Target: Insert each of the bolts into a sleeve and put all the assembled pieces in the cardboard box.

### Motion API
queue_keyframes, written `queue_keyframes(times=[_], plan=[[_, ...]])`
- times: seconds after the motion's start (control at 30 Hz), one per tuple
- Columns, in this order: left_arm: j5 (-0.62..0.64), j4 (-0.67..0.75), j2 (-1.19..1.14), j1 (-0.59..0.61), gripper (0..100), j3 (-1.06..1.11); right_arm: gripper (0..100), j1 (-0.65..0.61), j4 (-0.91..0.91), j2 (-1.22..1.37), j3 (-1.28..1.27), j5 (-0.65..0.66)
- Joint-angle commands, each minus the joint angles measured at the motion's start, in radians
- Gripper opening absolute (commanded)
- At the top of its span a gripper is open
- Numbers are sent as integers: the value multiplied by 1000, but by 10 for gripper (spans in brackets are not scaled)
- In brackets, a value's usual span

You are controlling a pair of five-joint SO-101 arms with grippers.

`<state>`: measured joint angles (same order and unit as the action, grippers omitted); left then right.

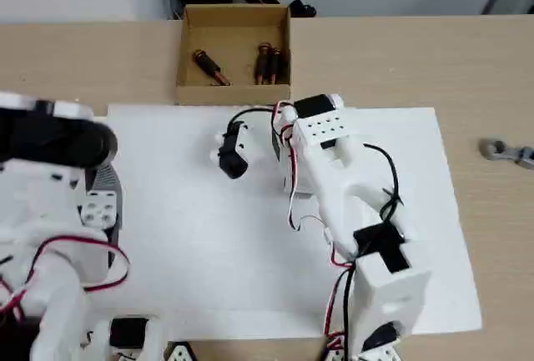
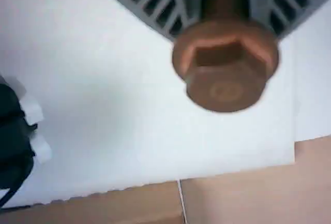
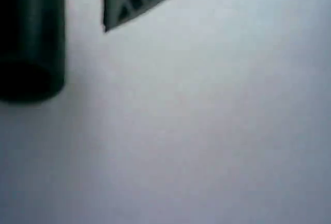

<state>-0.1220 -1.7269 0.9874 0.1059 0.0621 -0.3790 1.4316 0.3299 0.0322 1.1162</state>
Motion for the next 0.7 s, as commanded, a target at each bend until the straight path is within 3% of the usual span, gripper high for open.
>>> queue_keyframes(times=[0.0,0.4,0.57,0.67], plan=[[-6,25,-32,-2,9,-4,151,13,-35,19,12,9],[-8,25,-37,3,9,-4,144,15,-108,147,12,9],[-8,25,-37,3,9,-4,0,15,-104,151,12,9],[-8,25,-37,3,9,-4,2,15,-99,150,12,6]])
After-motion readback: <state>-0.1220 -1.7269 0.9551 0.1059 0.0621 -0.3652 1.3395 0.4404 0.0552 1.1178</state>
